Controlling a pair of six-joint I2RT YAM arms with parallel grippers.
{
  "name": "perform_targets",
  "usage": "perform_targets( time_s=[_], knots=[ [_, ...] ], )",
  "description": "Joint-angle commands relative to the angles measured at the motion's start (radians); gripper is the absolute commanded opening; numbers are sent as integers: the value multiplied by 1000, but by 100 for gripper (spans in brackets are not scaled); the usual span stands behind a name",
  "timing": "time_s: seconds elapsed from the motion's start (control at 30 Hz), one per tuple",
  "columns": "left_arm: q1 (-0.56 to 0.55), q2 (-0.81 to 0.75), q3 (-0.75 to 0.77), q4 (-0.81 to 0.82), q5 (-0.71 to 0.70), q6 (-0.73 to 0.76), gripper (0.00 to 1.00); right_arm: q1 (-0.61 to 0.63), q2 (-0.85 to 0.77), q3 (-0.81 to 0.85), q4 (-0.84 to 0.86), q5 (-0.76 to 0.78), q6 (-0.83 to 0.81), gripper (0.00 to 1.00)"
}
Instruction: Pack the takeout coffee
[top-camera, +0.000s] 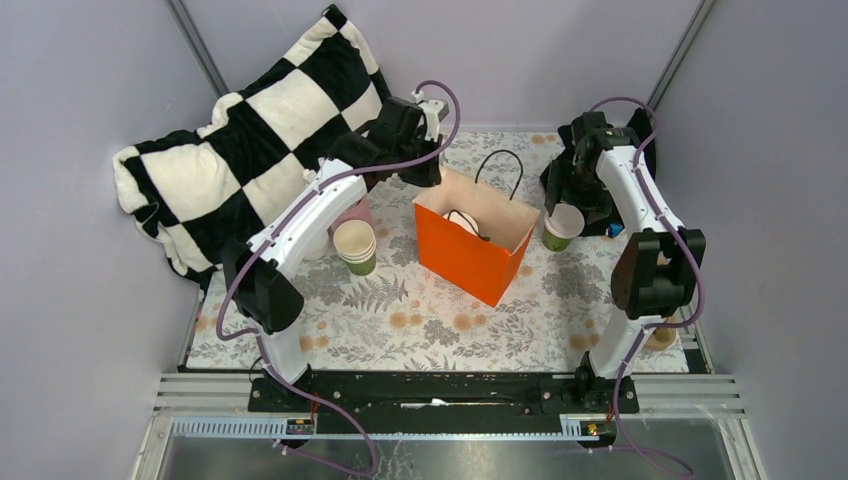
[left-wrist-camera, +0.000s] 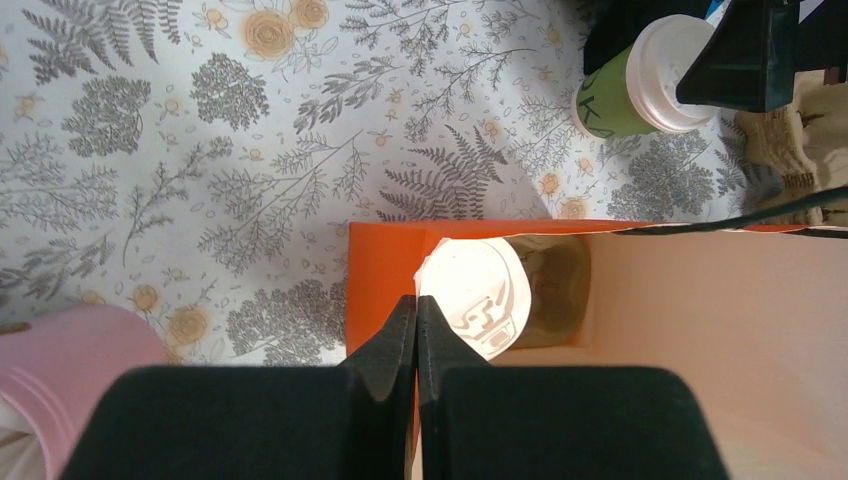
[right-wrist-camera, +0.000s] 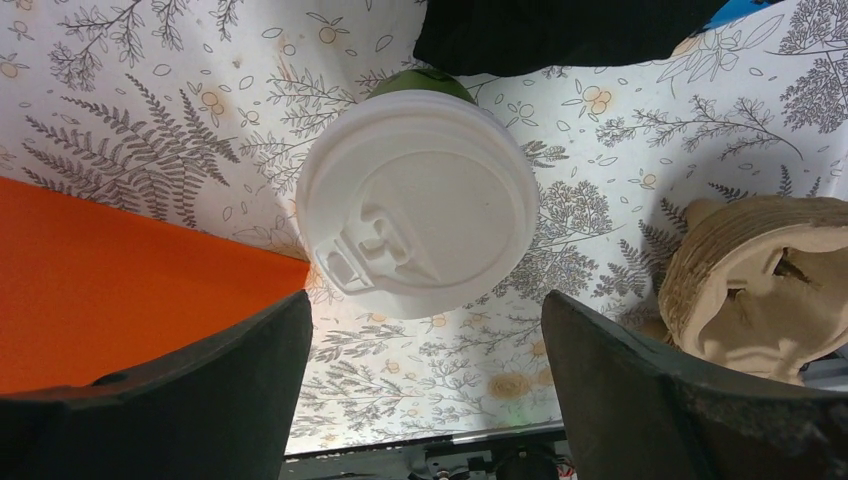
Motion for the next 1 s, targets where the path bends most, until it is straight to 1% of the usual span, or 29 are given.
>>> perform_targets(
  time_s=[0.0, 0.13, 0.53, 0.7, 0.8, 0.97],
  knots=[
    [4, -69, -28, 1, 1, -79, 0, -14, 4, -18, 21, -26, -38, 89],
    [3, -79, -41, -1, -3, -80, 0, -16, 5, -30, 26, -19, -49, 87],
    [3, -80, -40, -3, 14, -76, 0, -15, 48, 16, 25, -31, -58, 91],
    [3, -77, -37, -3, 18, -75, 0, -15, 65, 28, 28, -32, -58, 90],
    [4, -73, -36, -3, 19, -76, 0, -16, 77, 42, 26, -37, -59, 88],
    [3, -70, -32, -3, 33, -77, 0, -15, 88, 45, 26, -34, -57, 90]
  ],
)
